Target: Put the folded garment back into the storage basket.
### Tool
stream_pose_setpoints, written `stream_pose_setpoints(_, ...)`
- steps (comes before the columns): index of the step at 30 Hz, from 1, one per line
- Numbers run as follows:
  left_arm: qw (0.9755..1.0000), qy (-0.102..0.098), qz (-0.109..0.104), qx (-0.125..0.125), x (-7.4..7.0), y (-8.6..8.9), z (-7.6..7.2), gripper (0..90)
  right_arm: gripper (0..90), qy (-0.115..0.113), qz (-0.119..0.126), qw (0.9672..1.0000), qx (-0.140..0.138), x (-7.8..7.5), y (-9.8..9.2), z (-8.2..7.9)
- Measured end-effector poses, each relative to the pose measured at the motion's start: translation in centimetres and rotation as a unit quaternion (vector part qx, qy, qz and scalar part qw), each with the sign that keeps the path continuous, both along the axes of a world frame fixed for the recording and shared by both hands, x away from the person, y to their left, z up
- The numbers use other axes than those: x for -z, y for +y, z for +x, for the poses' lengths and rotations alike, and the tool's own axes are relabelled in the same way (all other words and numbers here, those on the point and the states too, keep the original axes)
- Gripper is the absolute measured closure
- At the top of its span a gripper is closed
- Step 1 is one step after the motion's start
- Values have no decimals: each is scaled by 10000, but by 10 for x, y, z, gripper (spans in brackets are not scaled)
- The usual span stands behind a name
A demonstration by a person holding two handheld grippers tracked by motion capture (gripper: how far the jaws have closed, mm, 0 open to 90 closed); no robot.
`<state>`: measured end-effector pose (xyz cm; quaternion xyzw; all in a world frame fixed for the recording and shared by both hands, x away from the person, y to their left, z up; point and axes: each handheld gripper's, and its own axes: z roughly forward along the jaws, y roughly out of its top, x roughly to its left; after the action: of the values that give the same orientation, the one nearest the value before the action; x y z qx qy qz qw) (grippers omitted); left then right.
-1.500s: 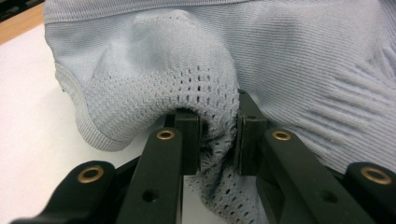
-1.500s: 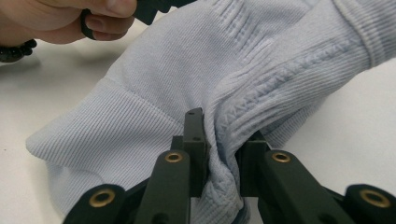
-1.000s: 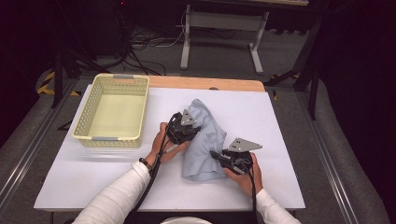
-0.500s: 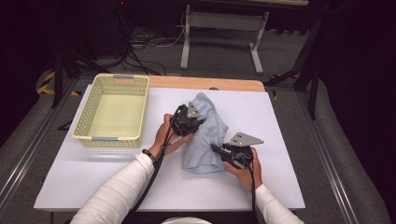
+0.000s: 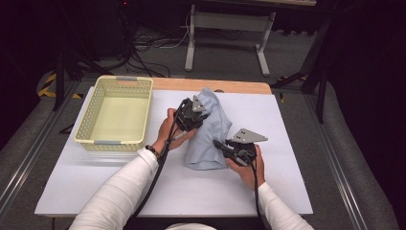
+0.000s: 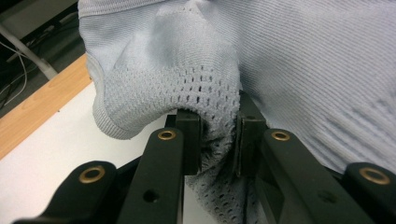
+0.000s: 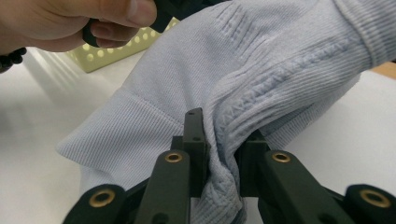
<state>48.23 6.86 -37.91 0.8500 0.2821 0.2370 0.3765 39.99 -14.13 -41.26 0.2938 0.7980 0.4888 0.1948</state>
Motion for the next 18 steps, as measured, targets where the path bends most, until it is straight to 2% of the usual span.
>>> stream_pose_setpoints(11, 9997, -166, 152, -93, -18, 8, 6, 767, 787, -127, 114, 9999, -24, -11, 9, 9)
stream_pose_setpoints(18, 9993, -230, 199, -227, -28, 18, 9, 767, 788, -131, 203, 9997, -74, -17, 19, 17)
